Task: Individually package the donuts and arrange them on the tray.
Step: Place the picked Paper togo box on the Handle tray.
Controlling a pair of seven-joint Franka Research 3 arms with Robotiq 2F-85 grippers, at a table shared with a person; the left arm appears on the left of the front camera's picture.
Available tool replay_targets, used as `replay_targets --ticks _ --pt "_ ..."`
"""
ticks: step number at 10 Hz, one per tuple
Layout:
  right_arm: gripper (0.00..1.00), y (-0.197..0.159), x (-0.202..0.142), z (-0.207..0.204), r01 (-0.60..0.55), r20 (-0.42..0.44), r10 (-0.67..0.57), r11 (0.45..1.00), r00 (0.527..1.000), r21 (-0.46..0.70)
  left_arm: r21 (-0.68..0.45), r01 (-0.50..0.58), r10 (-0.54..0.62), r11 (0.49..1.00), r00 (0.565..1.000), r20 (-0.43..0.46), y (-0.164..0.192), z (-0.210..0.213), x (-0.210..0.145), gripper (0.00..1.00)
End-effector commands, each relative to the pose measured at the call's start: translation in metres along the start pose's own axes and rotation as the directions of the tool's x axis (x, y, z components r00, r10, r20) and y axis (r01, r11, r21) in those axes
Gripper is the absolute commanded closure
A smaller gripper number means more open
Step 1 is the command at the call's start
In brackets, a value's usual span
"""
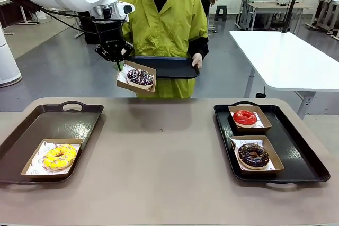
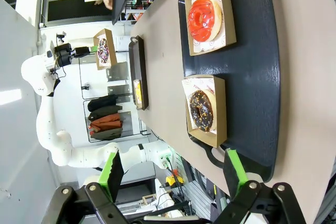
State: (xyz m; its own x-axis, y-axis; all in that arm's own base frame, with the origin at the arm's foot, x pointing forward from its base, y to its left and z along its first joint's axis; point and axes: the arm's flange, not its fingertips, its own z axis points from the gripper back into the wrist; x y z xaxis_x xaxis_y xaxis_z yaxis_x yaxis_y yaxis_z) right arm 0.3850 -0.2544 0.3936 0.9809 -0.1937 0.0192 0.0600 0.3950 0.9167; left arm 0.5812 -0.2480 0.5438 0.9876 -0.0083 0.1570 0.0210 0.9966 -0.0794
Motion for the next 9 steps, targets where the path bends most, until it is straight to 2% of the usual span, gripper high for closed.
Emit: replay_targets --ticks 1,4,6,9 --pt "0.00 -0.001 0.002 0.003 0.002 -0.016 -0.002 1.000 1.000 0.001 -0.038 0.033 -0.033 0.999 0.999 -0.004 0.052 0.028 -0.018 0.99" --pt "0.00 -0.001 0.002 0.003 0.002 -0.016 -0.002 1.000 1.000 0.001 -0.056 -0.041 0.039 0.998 0.999 -0.030 0.143 0.024 -0.044 0.99" --pt "0.00 -0.001 0.002 0.003 0.002 -0.016 -0.002 1.000 1.000 0.001 0.036 -0.037 0.037 0.999 0.999 -0.014 0.189 0.010 -0.056 0.99" --pt "0.00 -0.001 0.002 0.003 0.002 -0.016 -0.002 1.000 1.000 0.001 0.094 -0.092 0.093 0.991 0.996 -0.001 0.251 -0.019 -0.058 0.99"
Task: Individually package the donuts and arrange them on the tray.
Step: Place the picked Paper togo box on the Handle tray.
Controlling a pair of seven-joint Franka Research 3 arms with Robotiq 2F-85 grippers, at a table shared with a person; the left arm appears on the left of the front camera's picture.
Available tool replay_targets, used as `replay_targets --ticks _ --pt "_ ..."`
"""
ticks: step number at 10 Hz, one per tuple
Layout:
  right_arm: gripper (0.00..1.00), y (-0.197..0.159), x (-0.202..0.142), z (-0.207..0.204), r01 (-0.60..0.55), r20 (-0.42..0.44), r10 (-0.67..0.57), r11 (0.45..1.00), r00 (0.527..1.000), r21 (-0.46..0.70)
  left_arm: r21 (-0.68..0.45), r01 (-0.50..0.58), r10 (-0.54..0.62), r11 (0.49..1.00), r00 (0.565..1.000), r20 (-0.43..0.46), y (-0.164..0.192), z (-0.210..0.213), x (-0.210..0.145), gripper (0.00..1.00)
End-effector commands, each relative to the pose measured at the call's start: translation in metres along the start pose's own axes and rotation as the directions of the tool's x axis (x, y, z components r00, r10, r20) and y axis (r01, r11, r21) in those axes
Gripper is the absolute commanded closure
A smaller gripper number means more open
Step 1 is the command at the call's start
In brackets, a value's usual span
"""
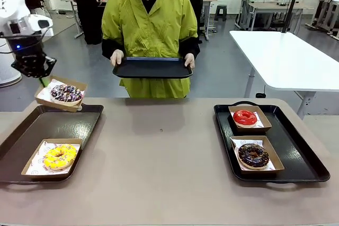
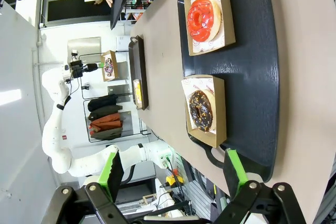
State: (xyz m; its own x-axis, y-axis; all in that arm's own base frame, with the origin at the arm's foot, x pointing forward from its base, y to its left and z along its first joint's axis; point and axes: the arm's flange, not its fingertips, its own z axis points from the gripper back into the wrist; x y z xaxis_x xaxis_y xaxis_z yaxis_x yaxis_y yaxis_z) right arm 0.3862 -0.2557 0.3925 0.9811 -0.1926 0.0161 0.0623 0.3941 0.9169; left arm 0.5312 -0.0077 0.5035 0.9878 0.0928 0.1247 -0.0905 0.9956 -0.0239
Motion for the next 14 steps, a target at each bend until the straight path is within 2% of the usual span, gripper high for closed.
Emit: replay_targets --ticks 1,4,5,10,14 --pt "0.00 0.001 0.000 0.002 0.000 -0.013 0.000 1.000 1.000 0.000 0.040 0.007 -0.008 0.999 1.000 0.014 0.017 -0.017 -0.001 0.99" --pt "0.00 0.001 0.000 0.002 0.000 -0.013 0.000 1.000 1.000 0.000 0.080 -0.023 0.023 0.997 1.000 0.003 0.019 -0.028 0.004 0.99" --pt "0.00 0.001 0.000 0.002 0.000 -0.013 0.000 1.000 1.000 0.000 0.049 -0.012 0.013 0.999 1.000 -0.019 0.025 -0.030 0.001 0.99" --pt "0.00 0.001 0.000 0.002 0.000 -0.013 0.000 1.000 1.000 0.000 0.049 -0.012 0.013 0.999 1.000 -0.019 0.025 -0.030 0.001 0.99" --pt "0.00 0.001 0.000 0.002 0.000 -0.013 0.000 1.000 1.000 0.000 0.011 0.008 -0.008 1.000 0.999 -0.049 0.040 -0.062 0.016 0.99"
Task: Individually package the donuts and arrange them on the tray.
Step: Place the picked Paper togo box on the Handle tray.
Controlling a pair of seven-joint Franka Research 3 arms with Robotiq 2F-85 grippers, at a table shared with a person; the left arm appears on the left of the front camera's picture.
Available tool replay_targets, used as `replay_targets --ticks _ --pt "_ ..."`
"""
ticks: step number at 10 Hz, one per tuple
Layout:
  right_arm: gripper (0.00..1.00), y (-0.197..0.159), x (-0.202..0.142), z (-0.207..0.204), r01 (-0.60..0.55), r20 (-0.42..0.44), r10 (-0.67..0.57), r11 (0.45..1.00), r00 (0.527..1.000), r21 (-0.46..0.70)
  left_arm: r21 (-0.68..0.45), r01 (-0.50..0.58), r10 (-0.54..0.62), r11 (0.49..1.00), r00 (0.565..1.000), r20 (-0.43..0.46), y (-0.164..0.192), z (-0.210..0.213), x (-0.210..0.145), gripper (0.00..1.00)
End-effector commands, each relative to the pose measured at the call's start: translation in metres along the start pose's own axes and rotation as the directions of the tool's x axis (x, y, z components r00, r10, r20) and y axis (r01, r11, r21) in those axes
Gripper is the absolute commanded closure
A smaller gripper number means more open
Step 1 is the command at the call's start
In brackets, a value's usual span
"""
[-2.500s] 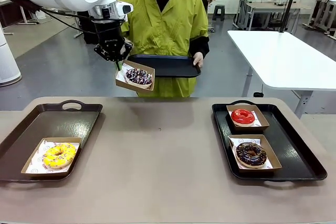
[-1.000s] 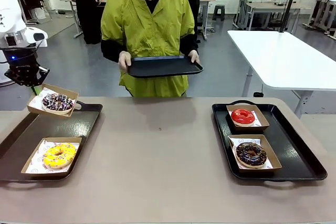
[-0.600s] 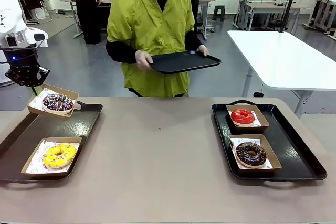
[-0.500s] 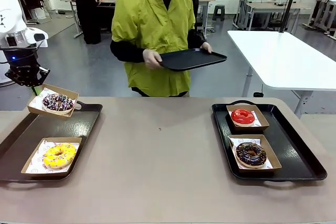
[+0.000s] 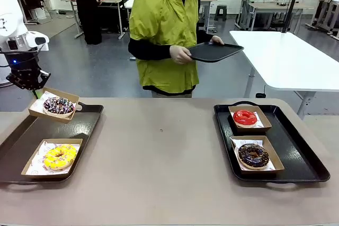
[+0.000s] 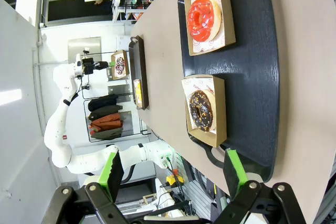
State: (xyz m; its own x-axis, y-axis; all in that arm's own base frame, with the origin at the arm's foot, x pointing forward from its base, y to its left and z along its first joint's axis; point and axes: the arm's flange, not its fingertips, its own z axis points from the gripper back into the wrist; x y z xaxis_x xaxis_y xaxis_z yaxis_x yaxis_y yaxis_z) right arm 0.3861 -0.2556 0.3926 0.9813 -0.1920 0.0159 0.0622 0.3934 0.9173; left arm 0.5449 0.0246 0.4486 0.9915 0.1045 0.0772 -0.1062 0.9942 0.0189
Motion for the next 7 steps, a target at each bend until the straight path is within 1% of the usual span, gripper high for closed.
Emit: replay_targets --ticks 1,4,7 --pt "0.00 0.001 0.000 0.002 -0.001 -0.013 0.001 1.000 1.000 0.000 -0.035 0.031 -0.031 0.999 0.999 -0.012 0.011 -0.016 0.012 0.99" --pt "0.00 0.001 0.000 0.002 -0.001 -0.013 0.001 1.000 1.000 0.000 -0.029 0.033 -0.034 0.999 0.998 -0.059 0.014 -0.049 0.016 0.99" --pt "0.00 0.001 0.000 0.002 -0.001 -0.013 0.001 1.000 1.000 0.000 -0.026 0.024 -0.026 0.999 0.997 -0.074 0.018 -0.064 0.022 0.99"
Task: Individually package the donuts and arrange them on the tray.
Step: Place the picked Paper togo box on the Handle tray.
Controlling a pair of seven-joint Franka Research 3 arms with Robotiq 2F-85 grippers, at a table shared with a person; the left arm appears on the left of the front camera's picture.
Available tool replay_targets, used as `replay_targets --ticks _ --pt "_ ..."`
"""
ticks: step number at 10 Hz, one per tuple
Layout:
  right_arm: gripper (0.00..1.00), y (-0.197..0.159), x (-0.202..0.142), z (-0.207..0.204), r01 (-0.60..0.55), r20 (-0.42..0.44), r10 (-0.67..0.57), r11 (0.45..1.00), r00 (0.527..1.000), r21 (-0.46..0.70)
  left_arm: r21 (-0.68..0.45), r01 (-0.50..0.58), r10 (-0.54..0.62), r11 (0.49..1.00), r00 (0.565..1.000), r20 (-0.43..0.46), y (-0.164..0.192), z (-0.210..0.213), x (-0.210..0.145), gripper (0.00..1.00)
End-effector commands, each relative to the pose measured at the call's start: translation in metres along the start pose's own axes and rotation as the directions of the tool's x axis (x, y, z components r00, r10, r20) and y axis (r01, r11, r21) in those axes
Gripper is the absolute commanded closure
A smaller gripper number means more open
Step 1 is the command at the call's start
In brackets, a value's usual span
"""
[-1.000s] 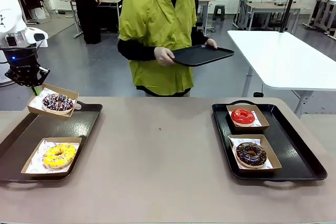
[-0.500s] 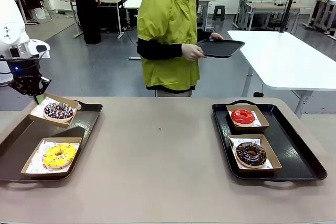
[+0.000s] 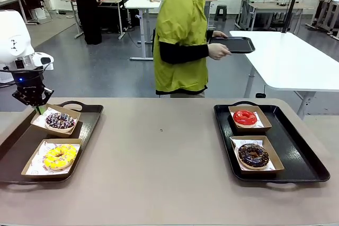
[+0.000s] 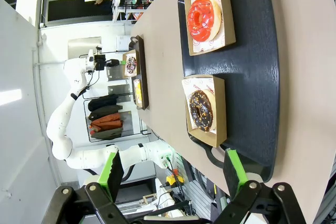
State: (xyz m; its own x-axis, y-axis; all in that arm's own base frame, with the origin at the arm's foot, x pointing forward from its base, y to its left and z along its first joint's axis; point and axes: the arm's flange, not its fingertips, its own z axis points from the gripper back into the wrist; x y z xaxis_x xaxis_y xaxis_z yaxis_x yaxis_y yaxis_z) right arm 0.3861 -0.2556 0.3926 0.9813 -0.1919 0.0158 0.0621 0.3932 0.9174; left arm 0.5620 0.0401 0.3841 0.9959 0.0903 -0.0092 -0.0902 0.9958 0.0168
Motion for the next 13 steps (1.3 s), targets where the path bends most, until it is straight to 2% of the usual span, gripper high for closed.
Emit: replay_targets --ticks 1,4,5,6,7,8,9,10,11,12,13 --pt "0.00 0.0006 0.0003 0.0021 -0.001 -0.013 0.001 1.000 1.000 -0.001 -0.024 -0.003 0.004 1.000 1.000 0.011 0.0078 -0.0013 0.0112 0.99" --pt "0.00 0.0006 0.0003 0.0021 -0.001 -0.013 0.001 1.000 1.000 -0.001 -0.027 -0.004 0.004 1.000 1.000 0.001 0.0100 -0.0067 0.0203 0.99" --pt "0.00 0.0006 0.0003 0.0021 -0.001 -0.013 0.001 1.000 1.000 -0.001 -0.030 -0.006 0.006 1.000 1.000 -0.003 0.0093 -0.0079 0.0196 0.40" --pt "0.00 0.0006 0.0003 0.0021 -0.001 -0.013 0.001 1.000 1.000 -0.001 -0.030 0.001 -0.001 1.000 1.000 0.000 0.0104 -0.0075 0.0191 0.40" --pt "0.00 0.0006 0.0003 0.0021 -0.001 -0.013 0.001 1.000 1.000 -0.001 -0.033 0.004 -0.003 0.999 1.000 0.005 0.0118 -0.0042 0.0191 0.00" --pt "0.00 0.0006 0.0003 0.0021 -0.001 -0.013 0.001 1.000 1.000 -0.001 -0.038 0.003 -0.002 0.999 1.000 0.008 0.0126 -0.0017 0.0177 0.38" --pt "0.00 0.0006 0.0003 0.0021 -0.001 -0.013 0.001 1.000 1.000 -0.001 -0.043 0.002 -0.002 0.999 1.000 0.009 0.0131 -0.0008 0.0158 0.00" --pt "0.00 0.0006 0.0003 0.0021 -0.001 -0.013 0.001 1.000 1.000 -0.001 -0.045 0.005 -0.005 0.999 1.000 0.003 0.0131 -0.0002 0.0154 0.58" --pt "0.00 0.0006 0.0003 0.0021 -0.001 -0.013 0.001 1.000 1.000 -0.001 -0.047 0.009 -0.009 0.999 1.000 -0.002 0.0133 0.0000 0.0158 0.00" --pt "0.00 0.0006 0.0003 0.0021 -0.001 -0.013 0.001 1.000 1.000 -0.001 -0.049 0.014 -0.014 0.999 1.000 -0.003 0.0136 0.0007 0.0153 0.38" --pt "0.00 0.0006 0.0003 0.0021 -0.001 -0.013 0.001 1.000 1.000 -0.001 -0.053 0.015 -0.015 0.998 1.000 -0.001 0.0141 0.0019 0.0147 0.00"
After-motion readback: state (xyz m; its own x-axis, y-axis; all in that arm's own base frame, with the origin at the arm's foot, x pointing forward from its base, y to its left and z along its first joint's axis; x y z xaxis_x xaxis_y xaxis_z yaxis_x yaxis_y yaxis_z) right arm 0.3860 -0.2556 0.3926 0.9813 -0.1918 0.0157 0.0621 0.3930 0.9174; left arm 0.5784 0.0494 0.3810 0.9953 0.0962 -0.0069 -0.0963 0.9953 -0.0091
